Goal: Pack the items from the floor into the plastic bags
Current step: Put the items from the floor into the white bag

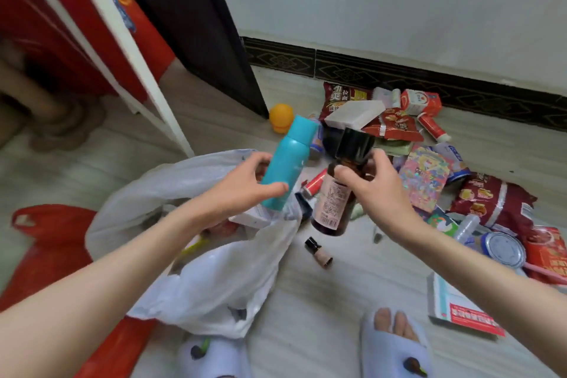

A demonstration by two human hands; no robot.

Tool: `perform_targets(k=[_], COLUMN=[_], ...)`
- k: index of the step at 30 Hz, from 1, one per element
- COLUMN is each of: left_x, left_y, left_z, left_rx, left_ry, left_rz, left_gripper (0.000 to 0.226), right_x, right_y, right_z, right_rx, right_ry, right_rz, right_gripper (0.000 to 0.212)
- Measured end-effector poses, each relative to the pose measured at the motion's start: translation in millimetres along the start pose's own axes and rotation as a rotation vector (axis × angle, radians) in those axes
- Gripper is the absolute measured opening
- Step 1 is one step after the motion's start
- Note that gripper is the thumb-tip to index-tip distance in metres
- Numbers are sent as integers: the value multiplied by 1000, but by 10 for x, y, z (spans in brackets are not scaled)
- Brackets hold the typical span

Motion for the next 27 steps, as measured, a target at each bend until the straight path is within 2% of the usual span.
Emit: perform_targets(k=[4, 7, 10, 16, 19, 23, 27], left_x=[-598, -797, -847, -846, -767, -705, -679], left_y=[602, 1107, 1464, 1928, 1987, 2036, 2063], left_z=[-529, -841, -934, -839, -817, -808, -785], left_rx=[-78, -166, -179, -196, -160, -144, -145], left_ry=[-283, -431, -525, -571, -556, -536, -520], left_rz=[-91, -69, -167, -154, -43, 116, 173], left_gripper=[62, 77, 74, 52, 39, 36, 39], right_x=[645, 1153, 1531, 1887, 1936, 1953, 1967], right_y=[502, 579, 456, 49, -112, -273, -352], right_z=[-184, -309, -372, -476, -522, -598, -589], right_rx=[-108, -142, -173, -215, -224, -208, -201], right_ry=[206, 338, 387, 401, 445, 512, 488], right_rz=[-88, -167, -221, -344, -481, -613, -658], right_gripper=[35, 40, 43, 48, 48, 44, 43])
Point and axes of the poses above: each hand's wrist, its own z-axis towards the middle knuckle, its own x-axis out of the palm, y = z × x, the point moved 9 cm from there along z, towards the middle knuckle, and after that the axes turned 4 degrees about -y, right-handed, at the moved point
